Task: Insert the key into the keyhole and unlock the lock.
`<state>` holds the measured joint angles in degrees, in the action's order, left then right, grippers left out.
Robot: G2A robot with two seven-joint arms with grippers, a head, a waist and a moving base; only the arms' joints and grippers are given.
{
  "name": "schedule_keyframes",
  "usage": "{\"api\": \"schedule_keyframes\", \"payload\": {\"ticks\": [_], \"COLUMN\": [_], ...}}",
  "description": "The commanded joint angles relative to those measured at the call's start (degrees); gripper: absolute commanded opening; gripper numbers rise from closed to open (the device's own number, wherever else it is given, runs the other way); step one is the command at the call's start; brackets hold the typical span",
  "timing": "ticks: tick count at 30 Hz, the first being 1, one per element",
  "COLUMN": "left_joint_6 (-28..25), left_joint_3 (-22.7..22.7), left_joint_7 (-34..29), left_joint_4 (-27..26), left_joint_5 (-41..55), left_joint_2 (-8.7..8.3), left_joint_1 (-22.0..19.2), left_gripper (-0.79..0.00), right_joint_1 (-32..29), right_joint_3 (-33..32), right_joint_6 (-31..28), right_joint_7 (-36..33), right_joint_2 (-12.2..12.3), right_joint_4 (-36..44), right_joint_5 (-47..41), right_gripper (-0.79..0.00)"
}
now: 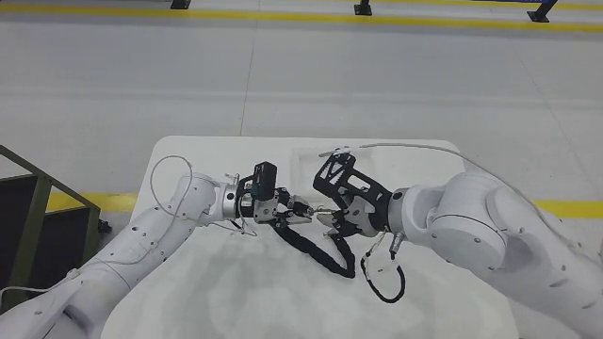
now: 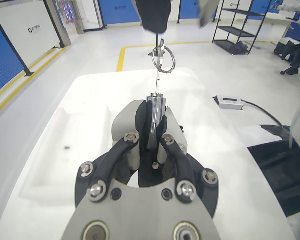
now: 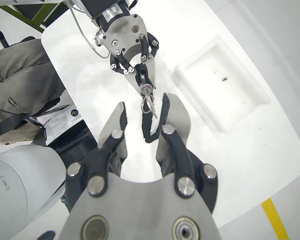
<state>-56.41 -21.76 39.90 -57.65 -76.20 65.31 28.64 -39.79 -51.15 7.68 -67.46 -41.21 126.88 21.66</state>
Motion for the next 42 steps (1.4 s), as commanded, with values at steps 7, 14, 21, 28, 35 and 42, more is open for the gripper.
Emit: {"api": "schedule_keyframes", "payload": {"ticks": [7,14,21,28,35,42], "left_joint_6": [-1.04,-1.59,-1.59,-1.59,-1.59,-1.59], "left_joint_3": [-0.60,4.43,12.02,12.02,12.02,12.02], "left_joint_7": [-8.10,-13.34,-15.65,-13.94,-10.30,-11.78], "left_joint_4": [0.89,3.19,5.18,4.79,2.94,3.01], "left_joint_5": [-1.15,-0.94,3.18,6.77,7.06,10.48], "left_joint_2": [0.07,0.34,0.79,0.52,-1.49,-2.99], "left_joint_1": [2.20,2.46,-0.10,-1.66,-10.39,-19.48], "left_gripper": [-0.785,-0.785,0.000,0.000,0.000,0.000], "right_joint_1": [-2.34,-4.48,-4.88,-3.57,-1.23,2.56], "right_joint_3": [-2.95,-4.56,-3.34,-1.69,-0.30,-2.00], "right_joint_6": [-1.61,-3.20,-5.46,-12.35,-21.76,-36.88], "right_joint_7": [-0.65,0.33,2.62,7.05,13.30,19.13], "right_joint_2": [0.54,0.78,0.12,-0.87,-2.11,-2.88], "right_joint_4": [-0.53,-1.47,-3.97,-8.95,-17.91,-26.62], "right_joint_5": [0.33,1.27,1.98,4.27,6.05,1.41], "right_gripper": [0.000,0.000,0.000,0.000,0.000,0.000]}}
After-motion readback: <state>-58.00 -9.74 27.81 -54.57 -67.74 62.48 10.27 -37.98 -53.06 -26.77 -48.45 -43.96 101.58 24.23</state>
